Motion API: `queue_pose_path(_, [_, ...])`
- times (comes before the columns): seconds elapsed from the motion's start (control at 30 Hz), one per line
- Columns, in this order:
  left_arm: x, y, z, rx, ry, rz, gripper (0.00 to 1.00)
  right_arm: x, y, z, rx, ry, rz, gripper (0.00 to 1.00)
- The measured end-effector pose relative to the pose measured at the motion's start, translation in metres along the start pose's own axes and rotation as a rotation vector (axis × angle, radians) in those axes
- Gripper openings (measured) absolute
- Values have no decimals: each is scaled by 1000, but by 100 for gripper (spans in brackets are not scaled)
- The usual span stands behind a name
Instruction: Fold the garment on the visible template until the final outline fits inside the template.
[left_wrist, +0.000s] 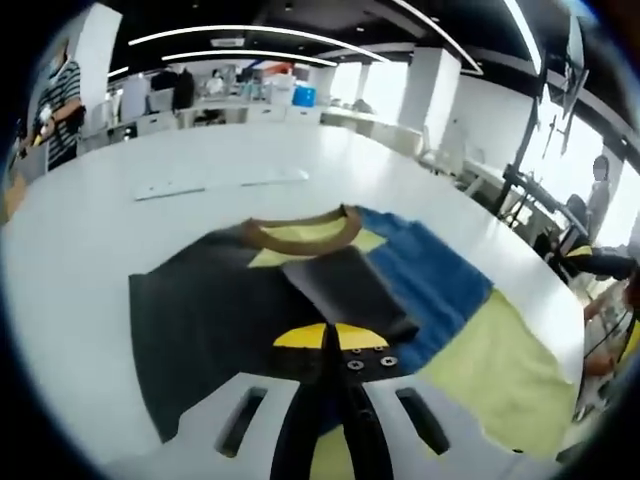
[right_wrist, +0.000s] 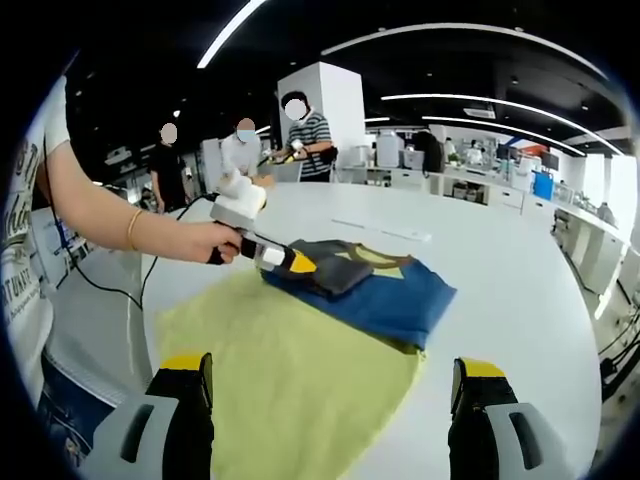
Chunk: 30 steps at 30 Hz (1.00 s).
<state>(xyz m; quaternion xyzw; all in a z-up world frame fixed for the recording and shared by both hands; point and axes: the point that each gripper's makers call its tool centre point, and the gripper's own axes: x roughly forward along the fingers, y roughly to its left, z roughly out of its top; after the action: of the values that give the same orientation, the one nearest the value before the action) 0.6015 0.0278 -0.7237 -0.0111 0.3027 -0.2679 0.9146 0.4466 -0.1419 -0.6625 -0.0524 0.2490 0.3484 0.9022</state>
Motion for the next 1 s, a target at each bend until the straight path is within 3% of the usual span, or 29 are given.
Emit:
queue_pose_path(0.47, [-2,-38,40,33,-61,-73,0,-2,2,-1,2,-8,1,99])
queue_pose_path(1.0, [20,-80,51,95,-70,-129,0,-9,-3,-9,16,-2,-18,99])
